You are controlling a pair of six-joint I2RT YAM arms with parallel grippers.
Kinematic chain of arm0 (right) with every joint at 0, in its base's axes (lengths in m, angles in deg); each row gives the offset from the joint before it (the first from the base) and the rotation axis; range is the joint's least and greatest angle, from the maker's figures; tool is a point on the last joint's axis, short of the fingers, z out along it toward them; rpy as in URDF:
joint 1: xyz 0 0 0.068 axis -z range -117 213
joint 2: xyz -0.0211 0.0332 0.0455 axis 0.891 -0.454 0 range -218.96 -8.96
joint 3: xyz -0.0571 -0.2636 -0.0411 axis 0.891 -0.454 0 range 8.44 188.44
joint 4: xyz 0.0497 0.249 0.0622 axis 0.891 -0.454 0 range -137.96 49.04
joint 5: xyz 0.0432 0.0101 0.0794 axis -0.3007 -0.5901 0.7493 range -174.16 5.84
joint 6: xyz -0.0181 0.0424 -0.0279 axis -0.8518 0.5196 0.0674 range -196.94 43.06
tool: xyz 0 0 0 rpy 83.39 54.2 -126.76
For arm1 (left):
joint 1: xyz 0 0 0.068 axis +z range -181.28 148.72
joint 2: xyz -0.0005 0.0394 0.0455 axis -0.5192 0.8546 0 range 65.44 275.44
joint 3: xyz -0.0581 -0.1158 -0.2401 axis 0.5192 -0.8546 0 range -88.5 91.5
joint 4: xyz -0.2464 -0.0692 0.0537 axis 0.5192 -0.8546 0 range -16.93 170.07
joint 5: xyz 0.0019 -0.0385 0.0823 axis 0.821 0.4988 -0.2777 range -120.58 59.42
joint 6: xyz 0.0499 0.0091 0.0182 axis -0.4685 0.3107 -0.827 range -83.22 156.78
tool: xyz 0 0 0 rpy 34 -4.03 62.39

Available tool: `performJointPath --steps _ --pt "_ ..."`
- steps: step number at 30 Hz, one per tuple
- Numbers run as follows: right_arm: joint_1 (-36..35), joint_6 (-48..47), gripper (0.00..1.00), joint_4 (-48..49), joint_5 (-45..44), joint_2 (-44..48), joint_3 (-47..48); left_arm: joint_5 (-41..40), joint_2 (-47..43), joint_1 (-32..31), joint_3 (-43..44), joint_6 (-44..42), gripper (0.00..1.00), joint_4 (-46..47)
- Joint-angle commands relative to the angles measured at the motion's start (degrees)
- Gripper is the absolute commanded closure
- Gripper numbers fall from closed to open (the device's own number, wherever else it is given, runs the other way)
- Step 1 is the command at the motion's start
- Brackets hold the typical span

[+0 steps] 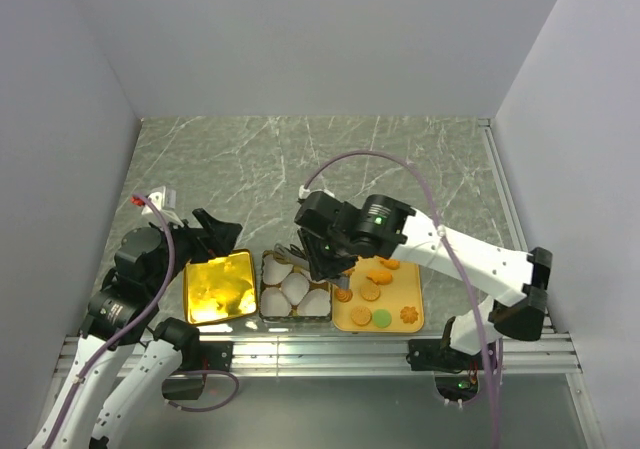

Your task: Pack the cookies

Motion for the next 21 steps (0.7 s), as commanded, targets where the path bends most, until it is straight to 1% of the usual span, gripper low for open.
performJointPath --steps 1,13,18,21 --pt "-0.4 -1.2 0.68 1.0 -2.0 -2.5 1.2 0.0 -0.6 -0.2 0.0 0.4 0.01 1.4" --pt "-2.0 -3.0 0.68 1.9 -0.4 -7.3 3.0 -2.5 -0.2 -0.4 0.1 0.8 0.01 1.0" --pt "-2.1 -3.2 0.66 1.7 -1.2 -9.0 4.4 -2.9 -0.2 -0.4 0.2 0.9 0.01 1.0" --pt "-2.1 -3.6 0.63 1.3 -2.1 -10.6 5.8 -2.9 0.0 -0.3 0.1 0.9 0.01 1.1"
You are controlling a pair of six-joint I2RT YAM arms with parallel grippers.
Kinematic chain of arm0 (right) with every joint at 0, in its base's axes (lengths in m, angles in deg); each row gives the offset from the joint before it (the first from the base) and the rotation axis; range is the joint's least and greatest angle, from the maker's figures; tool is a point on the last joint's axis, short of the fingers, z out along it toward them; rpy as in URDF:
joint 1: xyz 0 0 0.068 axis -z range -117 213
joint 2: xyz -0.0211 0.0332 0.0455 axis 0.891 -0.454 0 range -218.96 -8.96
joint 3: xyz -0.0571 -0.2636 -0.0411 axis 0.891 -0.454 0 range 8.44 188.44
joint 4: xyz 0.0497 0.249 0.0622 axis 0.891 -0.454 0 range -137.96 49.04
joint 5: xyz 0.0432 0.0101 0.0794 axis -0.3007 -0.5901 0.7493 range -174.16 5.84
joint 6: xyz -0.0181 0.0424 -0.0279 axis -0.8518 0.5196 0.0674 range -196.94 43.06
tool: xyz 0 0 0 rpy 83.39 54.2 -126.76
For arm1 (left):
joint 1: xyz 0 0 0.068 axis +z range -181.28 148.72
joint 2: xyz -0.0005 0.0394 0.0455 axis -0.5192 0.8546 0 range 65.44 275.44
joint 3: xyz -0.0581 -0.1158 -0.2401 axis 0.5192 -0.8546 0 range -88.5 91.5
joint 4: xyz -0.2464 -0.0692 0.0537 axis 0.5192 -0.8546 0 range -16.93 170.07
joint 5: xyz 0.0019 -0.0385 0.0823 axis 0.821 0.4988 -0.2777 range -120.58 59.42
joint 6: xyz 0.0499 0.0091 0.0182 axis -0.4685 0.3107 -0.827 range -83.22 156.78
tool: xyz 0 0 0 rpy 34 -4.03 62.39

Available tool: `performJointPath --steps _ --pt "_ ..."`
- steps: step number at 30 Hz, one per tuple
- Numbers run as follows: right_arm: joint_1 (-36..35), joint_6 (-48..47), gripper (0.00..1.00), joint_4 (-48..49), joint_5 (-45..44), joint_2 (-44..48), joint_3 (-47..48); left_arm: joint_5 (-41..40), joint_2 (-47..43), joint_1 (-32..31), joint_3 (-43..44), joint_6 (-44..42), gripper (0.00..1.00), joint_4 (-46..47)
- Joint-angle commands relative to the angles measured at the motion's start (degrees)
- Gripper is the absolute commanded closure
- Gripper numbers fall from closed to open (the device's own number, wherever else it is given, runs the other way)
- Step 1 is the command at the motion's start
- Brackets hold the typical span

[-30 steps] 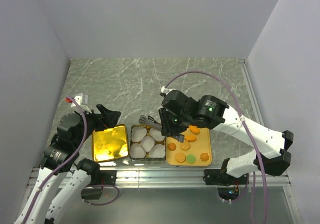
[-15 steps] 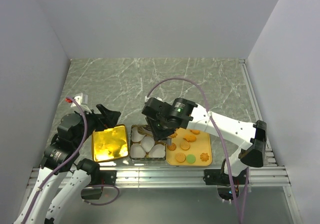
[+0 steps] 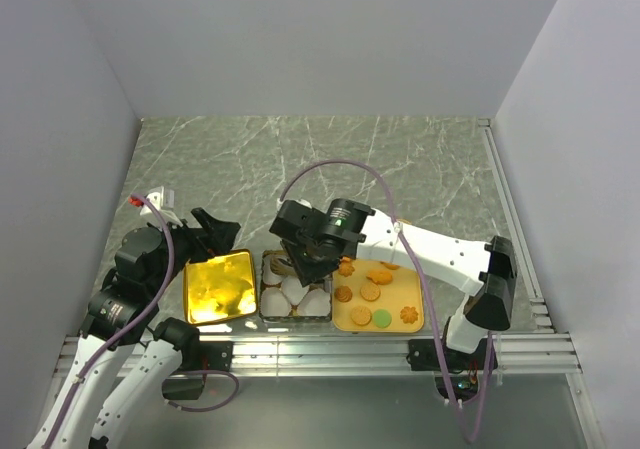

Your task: Pack the cookies

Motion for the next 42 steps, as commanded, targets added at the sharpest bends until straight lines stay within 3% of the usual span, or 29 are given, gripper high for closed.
performJointPath --steps 1,13,32,42 --pt "-0.3 -1.1 0.62 0.9 -1.9 -0.9 4.3 -0.8 0.1 -0.2 0.1 0.4 0.01 1.3" --pt "-0.3 -1.5 0.46 1.0 -1.7 -3.7 6.9 -1.0 0.6 -0.1 0.1 0.5 0.01 1.2" --pt "-0.3 -0.4 0.45 -3.9 -6.0 -1.2 12.2 -0.2 1.5 -0.2 0.1 0.2 0.01 1.5" --pt "3.7 0.4 0.45 -4.0 -9.0 8.4 4.6 0.5 2.1 -0.2 0.0 0.0 0.0 1.7"
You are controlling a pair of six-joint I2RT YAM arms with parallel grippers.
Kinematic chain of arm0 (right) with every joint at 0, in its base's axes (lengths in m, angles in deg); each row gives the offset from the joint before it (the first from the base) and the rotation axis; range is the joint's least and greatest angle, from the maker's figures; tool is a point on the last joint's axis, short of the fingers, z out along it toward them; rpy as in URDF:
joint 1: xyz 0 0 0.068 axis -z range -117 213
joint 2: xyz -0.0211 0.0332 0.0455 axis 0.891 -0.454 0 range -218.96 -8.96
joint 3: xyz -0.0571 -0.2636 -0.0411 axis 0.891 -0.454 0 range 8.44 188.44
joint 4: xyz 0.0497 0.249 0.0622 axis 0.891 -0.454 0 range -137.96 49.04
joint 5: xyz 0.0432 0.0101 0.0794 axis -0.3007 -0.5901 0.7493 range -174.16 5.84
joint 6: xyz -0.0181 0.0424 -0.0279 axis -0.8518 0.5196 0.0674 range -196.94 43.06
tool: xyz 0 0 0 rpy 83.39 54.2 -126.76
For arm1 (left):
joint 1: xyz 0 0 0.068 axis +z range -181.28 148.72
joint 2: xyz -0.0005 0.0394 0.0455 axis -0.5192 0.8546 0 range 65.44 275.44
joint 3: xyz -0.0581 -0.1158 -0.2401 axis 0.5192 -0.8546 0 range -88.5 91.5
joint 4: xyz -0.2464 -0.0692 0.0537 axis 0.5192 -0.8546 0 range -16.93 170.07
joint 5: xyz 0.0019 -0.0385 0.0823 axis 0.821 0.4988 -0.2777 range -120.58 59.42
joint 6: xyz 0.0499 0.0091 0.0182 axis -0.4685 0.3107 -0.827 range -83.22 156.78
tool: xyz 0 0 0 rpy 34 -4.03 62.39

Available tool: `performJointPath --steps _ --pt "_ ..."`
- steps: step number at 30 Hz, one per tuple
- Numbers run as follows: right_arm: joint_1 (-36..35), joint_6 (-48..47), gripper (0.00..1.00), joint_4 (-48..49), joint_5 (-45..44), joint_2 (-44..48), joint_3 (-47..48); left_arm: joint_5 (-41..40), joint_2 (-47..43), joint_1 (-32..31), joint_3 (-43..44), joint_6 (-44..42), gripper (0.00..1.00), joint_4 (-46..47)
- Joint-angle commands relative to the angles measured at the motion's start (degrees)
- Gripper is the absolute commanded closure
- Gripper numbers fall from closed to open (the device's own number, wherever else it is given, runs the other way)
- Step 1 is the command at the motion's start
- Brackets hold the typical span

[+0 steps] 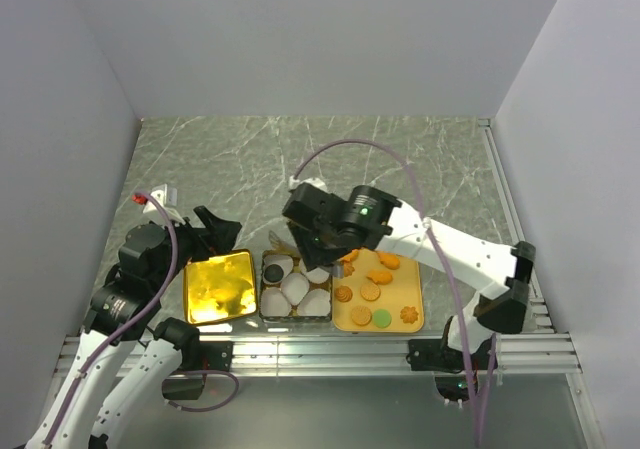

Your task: Pack the cookies

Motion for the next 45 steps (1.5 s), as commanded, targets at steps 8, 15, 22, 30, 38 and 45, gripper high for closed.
performJointPath --steps 8,15,22,30,38,45 --pt "12.0 -1.6 0.45 -0.3 -2.9 15.9 -12.4 0.8 1.2 -0.3 -0.1 -0.1 0.0 1.9" --pt "21.9 -4.9 0.45 -0.7 -3.5 22.6 -20.5 0.9 2.0 -0.2 0.0 -0.1 0.01 1.8" --pt "25.6 -3.7 0.45 -2.3 -7.3 25.4 -27.1 0.9 2.7 -0.2 0.1 -0.1 0.01 1.8" --pt "27.3 -3.2 0.45 -2.0 -9.0 27.4 -31.5 1.4 2.7 -0.2 0.0 -0.2 0.01 2.0" --pt "28.2 -1.4 0.44 -2.3 -10.4 26.2 -32.0 1.2 2.4 -0.2 -0.2 -0.1 0.01 1.9" --pt "28.6 -0.8 0.44 -1.6 -9.3 23.6 -33.1 0.8 1.8 -0.3 -0.2 0.1 0.0 1.8"
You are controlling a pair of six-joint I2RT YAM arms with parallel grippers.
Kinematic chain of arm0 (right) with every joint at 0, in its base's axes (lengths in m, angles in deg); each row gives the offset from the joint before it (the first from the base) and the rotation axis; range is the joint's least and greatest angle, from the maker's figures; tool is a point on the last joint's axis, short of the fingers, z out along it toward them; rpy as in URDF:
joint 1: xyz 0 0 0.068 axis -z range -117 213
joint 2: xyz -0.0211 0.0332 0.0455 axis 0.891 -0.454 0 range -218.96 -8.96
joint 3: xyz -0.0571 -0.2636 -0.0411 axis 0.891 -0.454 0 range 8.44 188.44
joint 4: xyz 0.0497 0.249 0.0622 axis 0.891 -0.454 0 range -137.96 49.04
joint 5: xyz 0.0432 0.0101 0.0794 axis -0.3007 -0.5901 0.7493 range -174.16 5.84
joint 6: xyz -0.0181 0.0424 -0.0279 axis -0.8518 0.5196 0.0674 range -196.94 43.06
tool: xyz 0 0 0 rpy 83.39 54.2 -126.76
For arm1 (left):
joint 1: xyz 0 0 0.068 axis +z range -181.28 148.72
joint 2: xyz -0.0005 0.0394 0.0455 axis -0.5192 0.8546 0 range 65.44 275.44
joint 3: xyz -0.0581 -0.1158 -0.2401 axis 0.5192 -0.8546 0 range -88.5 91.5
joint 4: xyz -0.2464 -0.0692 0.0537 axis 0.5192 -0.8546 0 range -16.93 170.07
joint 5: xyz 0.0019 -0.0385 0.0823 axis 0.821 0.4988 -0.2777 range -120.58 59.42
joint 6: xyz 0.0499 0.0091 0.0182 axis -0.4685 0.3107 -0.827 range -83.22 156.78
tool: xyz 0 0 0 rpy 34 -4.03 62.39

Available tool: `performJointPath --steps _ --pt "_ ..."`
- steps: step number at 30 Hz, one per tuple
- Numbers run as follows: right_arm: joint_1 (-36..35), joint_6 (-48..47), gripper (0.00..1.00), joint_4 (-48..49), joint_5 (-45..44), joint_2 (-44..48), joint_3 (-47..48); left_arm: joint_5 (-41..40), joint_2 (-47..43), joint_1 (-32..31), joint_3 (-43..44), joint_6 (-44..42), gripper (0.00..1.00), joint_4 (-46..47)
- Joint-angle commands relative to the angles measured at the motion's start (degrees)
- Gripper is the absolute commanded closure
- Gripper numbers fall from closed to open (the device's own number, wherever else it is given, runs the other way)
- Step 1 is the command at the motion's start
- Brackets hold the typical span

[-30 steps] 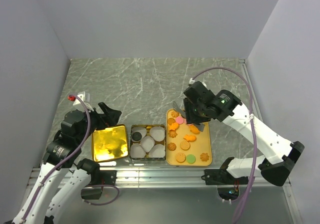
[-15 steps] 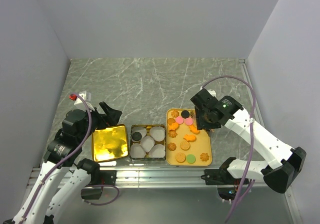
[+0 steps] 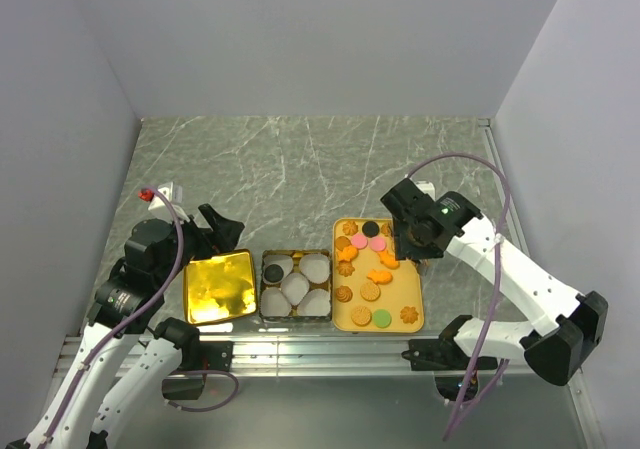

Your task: Pack the cookies

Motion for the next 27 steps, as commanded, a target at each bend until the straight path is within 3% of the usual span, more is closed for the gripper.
performJointPath --steps 1,12,27 --pt "0.4 1.0 0.44 0.9 -0.6 -1.1 -0.9 0.2 -0.7 -0.2 0.0 0.1 0.01 1.8" --pt "0.6 1.7 0.46 2.3 2.0 -3.0 -3.3 -0.3 -0.6 -0.1 0.0 0.2 0.01 1.6" --pt "0.6 2.4 0.59 1.6 2.0 -4.1 -3.0 -0.8 -0.5 -0.2 0.0 0.3 0.01 1.3"
